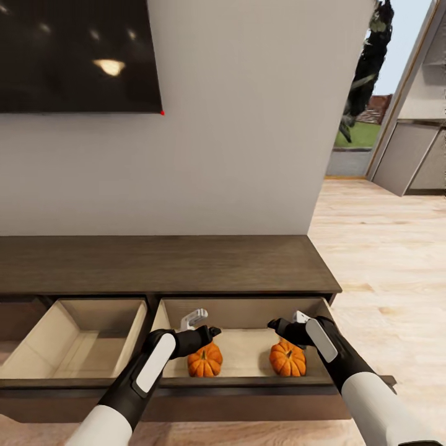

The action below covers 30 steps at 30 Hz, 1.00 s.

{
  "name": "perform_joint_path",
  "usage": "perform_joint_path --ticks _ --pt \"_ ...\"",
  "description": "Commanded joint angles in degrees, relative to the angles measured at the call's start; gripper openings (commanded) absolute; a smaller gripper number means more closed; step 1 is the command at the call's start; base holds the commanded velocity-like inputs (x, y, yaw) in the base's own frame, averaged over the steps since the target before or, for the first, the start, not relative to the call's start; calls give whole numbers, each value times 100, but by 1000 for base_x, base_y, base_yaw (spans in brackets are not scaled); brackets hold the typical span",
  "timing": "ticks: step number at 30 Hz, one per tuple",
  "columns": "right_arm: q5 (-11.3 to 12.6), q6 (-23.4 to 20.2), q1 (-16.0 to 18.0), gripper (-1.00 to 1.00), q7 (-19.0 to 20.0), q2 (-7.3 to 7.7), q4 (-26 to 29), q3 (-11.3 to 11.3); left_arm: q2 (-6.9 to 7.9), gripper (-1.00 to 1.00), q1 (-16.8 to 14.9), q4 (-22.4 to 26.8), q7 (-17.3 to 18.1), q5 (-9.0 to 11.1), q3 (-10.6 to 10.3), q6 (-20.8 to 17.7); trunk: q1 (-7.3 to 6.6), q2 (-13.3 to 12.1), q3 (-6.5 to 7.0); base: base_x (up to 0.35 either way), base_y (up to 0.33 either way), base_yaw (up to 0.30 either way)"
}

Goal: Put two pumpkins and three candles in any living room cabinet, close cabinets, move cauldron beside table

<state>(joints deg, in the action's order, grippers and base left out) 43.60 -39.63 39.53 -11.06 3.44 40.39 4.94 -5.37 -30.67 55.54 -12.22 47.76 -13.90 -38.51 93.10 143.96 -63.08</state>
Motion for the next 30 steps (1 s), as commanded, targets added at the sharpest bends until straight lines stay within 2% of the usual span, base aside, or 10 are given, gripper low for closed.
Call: perform_joint_path --ticks 1,10,15,18,23,27,30 --pt "60 -9 2 100 -53 8 6 27 3 100 -4 17 -58 65 0 -16 -3 0 17 0 0 0" --pt "68 -66 2 100 -46 8 33 26 11 100 -7 51 -53 106 15 -44 -27 -12 217 0 0 0" --pt "70 -71 2 100 -45 4 39 25 21 100 -9 71 -46 278 27 -352 -39 -18 328 0 0 0" --pt "72 -95 2 100 -42 1 44 25 49 100 -9 65 -44 354 188 -429 -47 -22 394 0 0 0" --pt "71 -112 2 100 59 7 48 35 53 100 -9 63 -44 366 218 -451 -60 -29 505 0 0 0" --pt "70 -145 2 100 240 18 48 48 54 100 -9 71 -27 388 287 -631 -70 -34 593 0 0 0" --pt "70 -231 2 100 300 23 50 36 54 100 -9 74 -20 472 470 -783 -78 -38 660 0 0 0"
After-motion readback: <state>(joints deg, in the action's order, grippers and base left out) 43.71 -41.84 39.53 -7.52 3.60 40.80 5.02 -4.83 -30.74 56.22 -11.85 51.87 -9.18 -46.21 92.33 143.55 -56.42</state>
